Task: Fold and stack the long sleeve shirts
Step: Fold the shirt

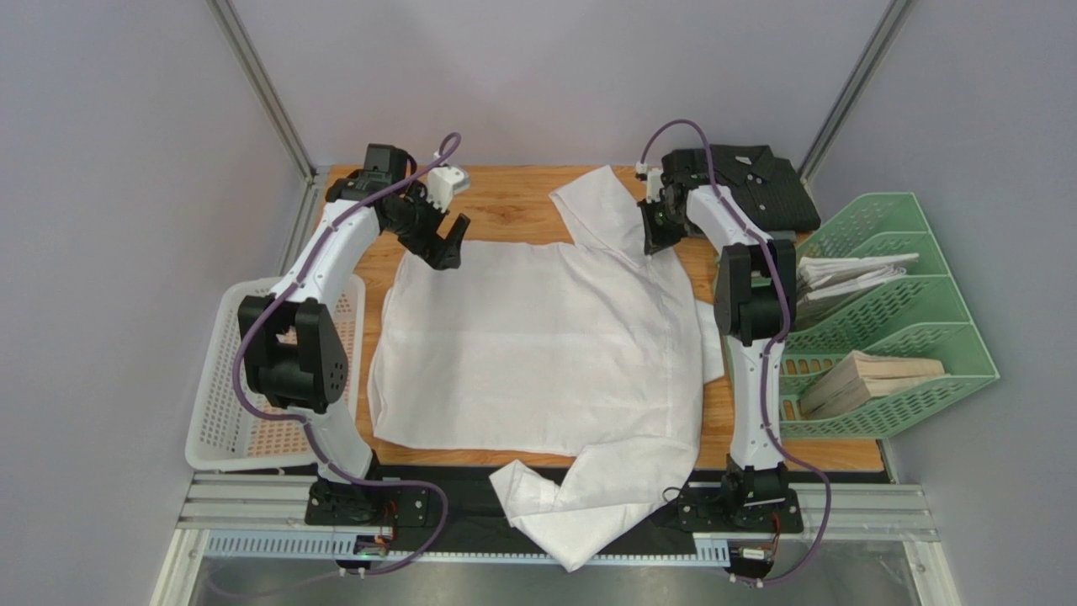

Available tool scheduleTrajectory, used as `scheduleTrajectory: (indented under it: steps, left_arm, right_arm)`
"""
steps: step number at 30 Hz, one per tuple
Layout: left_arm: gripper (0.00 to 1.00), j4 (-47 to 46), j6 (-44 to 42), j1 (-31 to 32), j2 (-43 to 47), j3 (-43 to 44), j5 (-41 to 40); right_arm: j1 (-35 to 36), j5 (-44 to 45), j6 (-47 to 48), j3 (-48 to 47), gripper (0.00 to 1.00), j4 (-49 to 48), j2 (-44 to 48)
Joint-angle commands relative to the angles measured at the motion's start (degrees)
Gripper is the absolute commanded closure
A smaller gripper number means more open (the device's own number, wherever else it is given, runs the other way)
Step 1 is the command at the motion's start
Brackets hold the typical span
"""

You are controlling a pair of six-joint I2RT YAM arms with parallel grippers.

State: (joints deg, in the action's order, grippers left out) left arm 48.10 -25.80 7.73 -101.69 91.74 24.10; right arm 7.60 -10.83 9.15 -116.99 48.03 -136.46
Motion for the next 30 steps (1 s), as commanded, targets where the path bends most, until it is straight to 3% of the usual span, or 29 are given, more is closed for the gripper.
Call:
scheduleTrajectory:
  steps: [1, 8, 17, 24, 30]
  left_arm:
    - [0.01, -0.9, 0.3, -0.3, -0.4, 0.6, 0.3]
    - [0.01, -0.5, -0.6, -0.7, -3.8, 4.4, -1.2]
    - [0.01, 8.9, -8.7, -2.3, -18.7, 21.9, -3.8]
    - [0.11, 13.2, -19.9, -2.3, -27.9, 32.9, -6.0]
    - [0.18, 10.7, -26.2, -2.3, -32.0, 34.6, -7.7]
  right_arm:
    - [0.8, 2.4, 2.0, 0.4, 1.0, -1.3, 2.0]
    - [0.8, 1.6, 2.5, -4.3, 1.0, 1.7, 8.7]
    - [0.8, -3.0, 0.2, -9.3, 1.0, 1.5, 15.2]
    - [0.8, -8.2, -4.0, -10.6, 1.0, 0.6, 19.2]
    - [0.8, -10.9, -8.8, -11.2, 1.0, -5.5, 26.7]
